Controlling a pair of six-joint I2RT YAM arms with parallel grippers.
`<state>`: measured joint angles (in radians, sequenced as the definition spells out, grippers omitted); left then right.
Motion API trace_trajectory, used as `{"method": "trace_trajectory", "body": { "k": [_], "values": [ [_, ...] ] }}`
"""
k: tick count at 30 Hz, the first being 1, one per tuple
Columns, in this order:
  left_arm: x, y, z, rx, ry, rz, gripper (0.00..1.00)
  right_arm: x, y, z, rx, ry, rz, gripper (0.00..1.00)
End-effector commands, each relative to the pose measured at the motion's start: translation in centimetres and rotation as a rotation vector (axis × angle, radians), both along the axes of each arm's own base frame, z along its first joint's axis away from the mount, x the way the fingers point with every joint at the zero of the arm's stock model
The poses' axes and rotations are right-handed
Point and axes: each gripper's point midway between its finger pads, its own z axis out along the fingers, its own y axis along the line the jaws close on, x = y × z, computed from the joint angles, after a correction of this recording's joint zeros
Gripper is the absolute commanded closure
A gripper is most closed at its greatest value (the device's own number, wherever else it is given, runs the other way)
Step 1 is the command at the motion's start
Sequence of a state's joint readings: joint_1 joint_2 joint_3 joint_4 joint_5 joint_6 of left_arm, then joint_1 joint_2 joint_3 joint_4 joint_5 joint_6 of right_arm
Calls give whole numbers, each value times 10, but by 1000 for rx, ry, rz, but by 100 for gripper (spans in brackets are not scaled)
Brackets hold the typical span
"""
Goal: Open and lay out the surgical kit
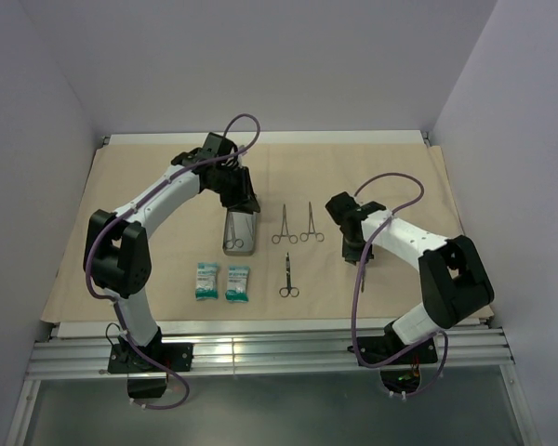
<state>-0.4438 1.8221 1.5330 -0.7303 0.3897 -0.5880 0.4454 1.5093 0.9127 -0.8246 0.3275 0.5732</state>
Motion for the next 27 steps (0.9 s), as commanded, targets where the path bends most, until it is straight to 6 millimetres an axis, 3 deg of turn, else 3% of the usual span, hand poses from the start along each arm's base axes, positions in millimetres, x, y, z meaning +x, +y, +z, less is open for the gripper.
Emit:
{"method": "trace_trajectory", "body": {
  "k": [1, 4, 13, 20, 27],
  "values": [
    [2, -7, 21, -60, -58, -25, 66, 10, -7, 17, -27, -76, -40, 79],
    [0, -6, 22, -59, -61, -27, 66, 7, -23, 11, -45, -58, -98, 82],
    [-6, -3, 21, -50, -51, -30, 67, 4, -44, 3, -30, -51, -205, 93],
    [-8, 1, 27, -41, -74, -33, 65, 4, -44, -9, 2, -29, -221, 94],
    [-14, 6, 22, -21, -64, -31, 65, 8, -31, -19, 71, -23, -209, 95]
  ]
}}
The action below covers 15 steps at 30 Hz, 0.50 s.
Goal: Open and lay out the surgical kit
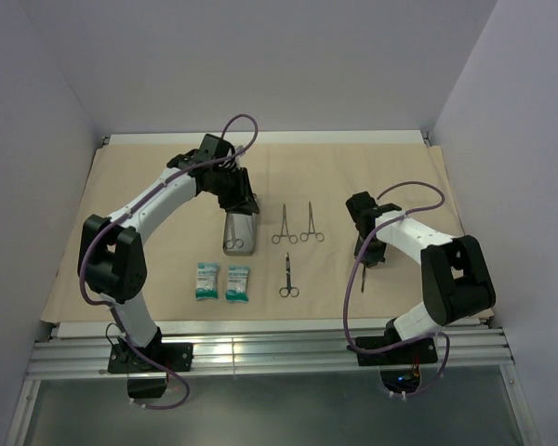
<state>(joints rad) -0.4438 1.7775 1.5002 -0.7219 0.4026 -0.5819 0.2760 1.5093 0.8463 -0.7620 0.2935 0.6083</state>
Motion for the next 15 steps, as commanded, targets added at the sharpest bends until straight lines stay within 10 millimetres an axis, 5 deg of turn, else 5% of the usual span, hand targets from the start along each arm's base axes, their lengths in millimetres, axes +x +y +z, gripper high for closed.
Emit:
{"method": "trace_trajectory", "body": {
  "k": [1, 15],
  "values": [
    [-7, 5, 12, -1, -43, -21, 65, 9, 5, -1, 34, -40, -9, 95],
    [-4, 1, 3, -8, -26, -25, 65, 12, 21, 6, 101, -70, 7, 95]
  ]
}}
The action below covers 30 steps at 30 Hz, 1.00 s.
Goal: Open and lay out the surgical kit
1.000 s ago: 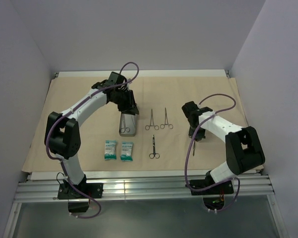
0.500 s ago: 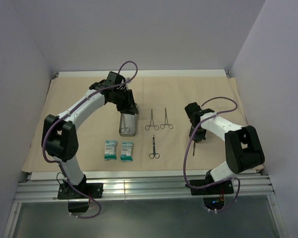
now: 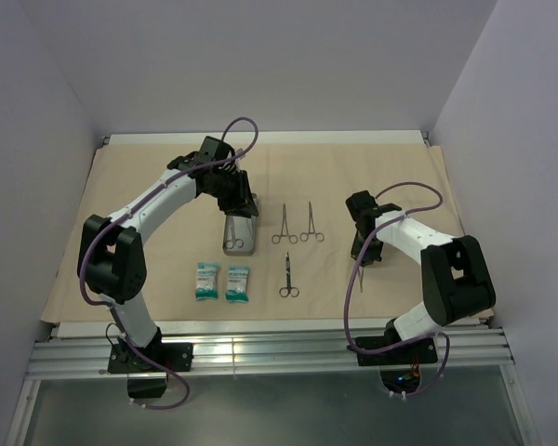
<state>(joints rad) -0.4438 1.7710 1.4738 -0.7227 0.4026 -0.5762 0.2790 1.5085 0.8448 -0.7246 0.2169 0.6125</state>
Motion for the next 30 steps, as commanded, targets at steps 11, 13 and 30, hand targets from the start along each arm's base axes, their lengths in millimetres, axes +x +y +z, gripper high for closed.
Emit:
{"method": "trace_trajectory", "body": {
  "k": [11, 13, 30],
  "values": [
    [20, 23, 8, 140, -118, 50, 64, 12, 8, 44, 37, -124, -2, 94],
    [23, 33, -1, 195, -113, 89, 65, 19, 10, 66, 56, -189, -3, 93],
    [41, 46, -67, 337, -18, 204, 68, 35, 25, 156, 171, -425, 62, 85]
  ]
}}
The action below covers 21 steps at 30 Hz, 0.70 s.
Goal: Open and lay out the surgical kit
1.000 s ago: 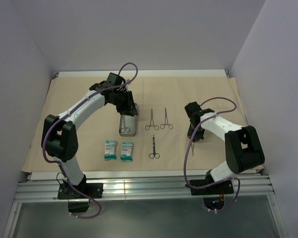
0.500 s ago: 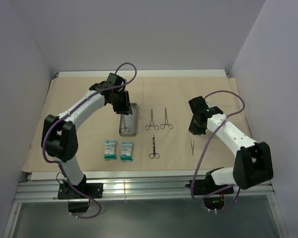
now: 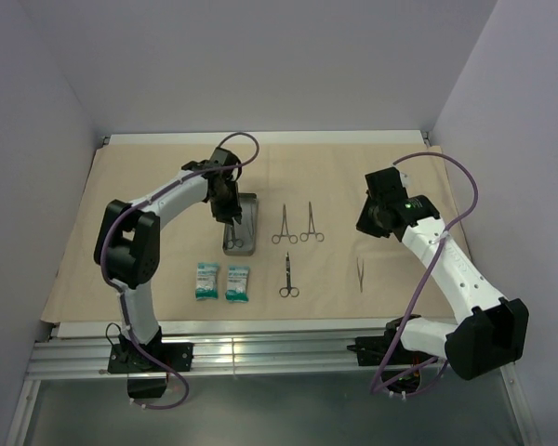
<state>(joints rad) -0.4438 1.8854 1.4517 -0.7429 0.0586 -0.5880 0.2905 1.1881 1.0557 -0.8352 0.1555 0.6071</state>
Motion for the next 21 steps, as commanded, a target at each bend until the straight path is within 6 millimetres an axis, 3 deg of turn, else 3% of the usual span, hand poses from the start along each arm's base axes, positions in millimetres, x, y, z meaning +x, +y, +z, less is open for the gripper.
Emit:
{"method": "trace_trajectory", "body": {
  "k": [1, 10, 21],
  "values": [
    [21, -9, 6, -7, -41, 34, 68, -2, 0, 19, -5, -40, 21, 85],
    [33, -33, -8, 1, -18, 33, 69, -5, -6, 20, -38, -39, 38, 85],
    [32, -31, -35, 74, 41, 54, 71, -7, -16, 27, -92, -55, 41, 85]
  ]
}}
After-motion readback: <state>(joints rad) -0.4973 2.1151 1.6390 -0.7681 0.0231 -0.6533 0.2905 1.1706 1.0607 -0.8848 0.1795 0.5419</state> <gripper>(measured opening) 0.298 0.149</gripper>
